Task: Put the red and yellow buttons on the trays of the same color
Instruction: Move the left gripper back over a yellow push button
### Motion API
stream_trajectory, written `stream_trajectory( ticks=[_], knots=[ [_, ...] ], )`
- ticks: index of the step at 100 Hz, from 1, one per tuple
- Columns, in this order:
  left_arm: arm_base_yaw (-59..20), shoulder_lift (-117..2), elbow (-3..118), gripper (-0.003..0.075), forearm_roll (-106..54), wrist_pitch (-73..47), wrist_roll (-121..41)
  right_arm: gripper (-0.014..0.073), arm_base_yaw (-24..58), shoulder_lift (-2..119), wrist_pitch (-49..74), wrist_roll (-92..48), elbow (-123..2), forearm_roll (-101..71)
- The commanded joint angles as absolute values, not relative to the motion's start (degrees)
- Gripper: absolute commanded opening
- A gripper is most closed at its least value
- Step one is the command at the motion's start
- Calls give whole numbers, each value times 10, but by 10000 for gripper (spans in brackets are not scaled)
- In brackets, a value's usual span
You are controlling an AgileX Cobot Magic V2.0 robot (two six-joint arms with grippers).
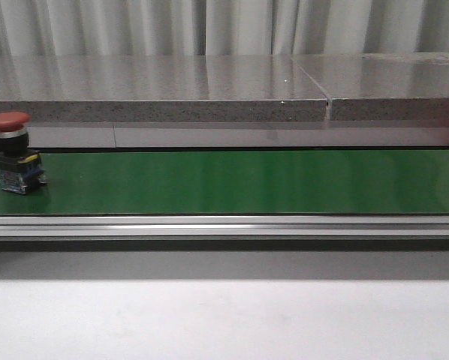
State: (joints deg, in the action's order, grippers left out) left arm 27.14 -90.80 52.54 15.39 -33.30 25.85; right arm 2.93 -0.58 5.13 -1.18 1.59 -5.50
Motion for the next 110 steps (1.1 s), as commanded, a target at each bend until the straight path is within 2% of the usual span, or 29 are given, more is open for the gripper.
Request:
stream_trajectory(
  ticks=[1, 42, 110],
  knots=[
    [272, -897, 539, 659, 161, -294, 265, -67, 28, -17, 3, -13, 7, -50],
    [318, -904, 539, 658, 156, -252, 275, -67, 28, -17, 3, -13, 7, -50],
    [316, -944, 539, 619, 139, -235, 275, -67, 28, -17, 3, -13, 7, -50]
  ],
)
